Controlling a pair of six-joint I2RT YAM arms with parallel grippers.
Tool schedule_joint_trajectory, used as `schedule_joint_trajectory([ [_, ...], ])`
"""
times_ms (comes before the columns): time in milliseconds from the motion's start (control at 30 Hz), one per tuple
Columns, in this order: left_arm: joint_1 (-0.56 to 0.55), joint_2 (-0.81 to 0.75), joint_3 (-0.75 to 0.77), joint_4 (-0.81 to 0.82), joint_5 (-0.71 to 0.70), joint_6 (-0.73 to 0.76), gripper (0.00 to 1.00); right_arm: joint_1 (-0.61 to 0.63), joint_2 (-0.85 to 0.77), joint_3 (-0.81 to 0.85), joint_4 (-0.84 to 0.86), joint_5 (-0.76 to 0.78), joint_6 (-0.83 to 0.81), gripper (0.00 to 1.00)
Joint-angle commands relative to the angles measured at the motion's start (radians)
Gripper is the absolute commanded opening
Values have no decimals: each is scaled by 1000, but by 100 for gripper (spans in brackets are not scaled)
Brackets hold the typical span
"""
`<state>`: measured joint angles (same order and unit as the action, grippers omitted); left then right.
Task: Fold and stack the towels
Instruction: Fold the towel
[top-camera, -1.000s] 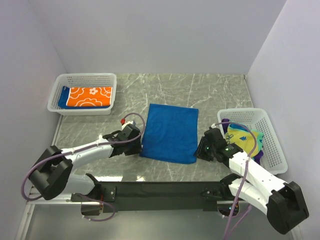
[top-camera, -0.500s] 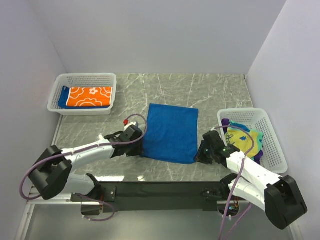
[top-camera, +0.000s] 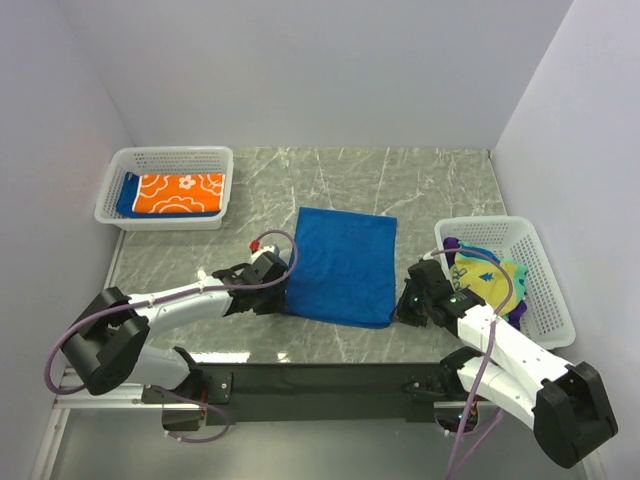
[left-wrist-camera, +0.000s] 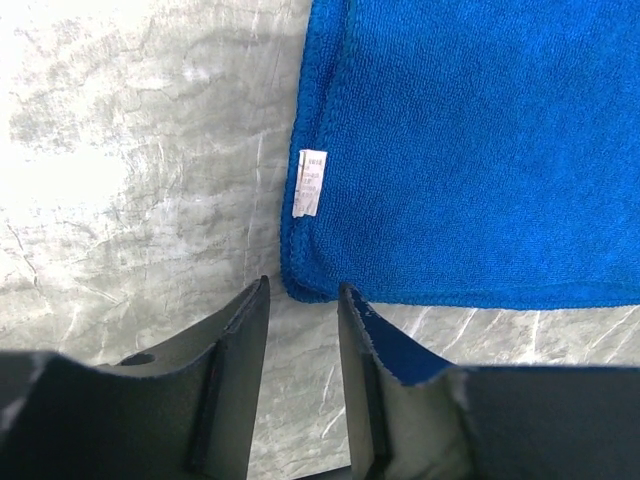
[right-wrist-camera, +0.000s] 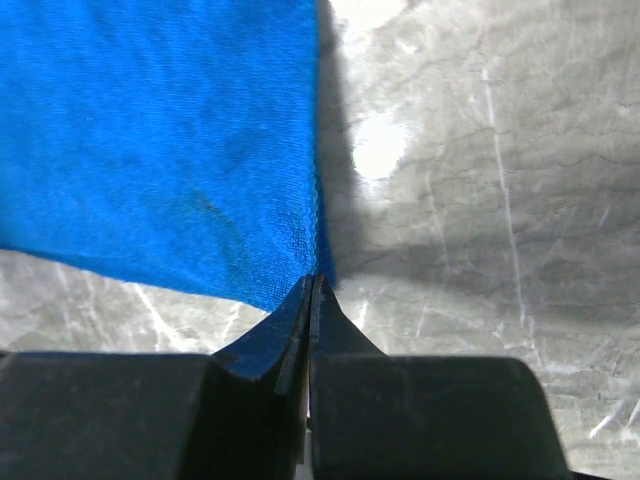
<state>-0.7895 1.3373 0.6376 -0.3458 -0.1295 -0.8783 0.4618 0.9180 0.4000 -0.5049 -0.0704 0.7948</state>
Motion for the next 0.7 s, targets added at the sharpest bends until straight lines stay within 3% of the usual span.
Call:
schedule_joint_trajectory([
  [0, -8, 6, 34, 10, -13, -2, 39, -3, -24, 54, -37, -3, -19, 0],
  [400, -8, 34, 43, 31, -10, -1, 28, -3, -10, 26, -6, -28, -16, 0],
  [667, -10, 49, 57, 34, -24, -8, 26, -3, -8, 20, -9, -25, -19, 0],
])
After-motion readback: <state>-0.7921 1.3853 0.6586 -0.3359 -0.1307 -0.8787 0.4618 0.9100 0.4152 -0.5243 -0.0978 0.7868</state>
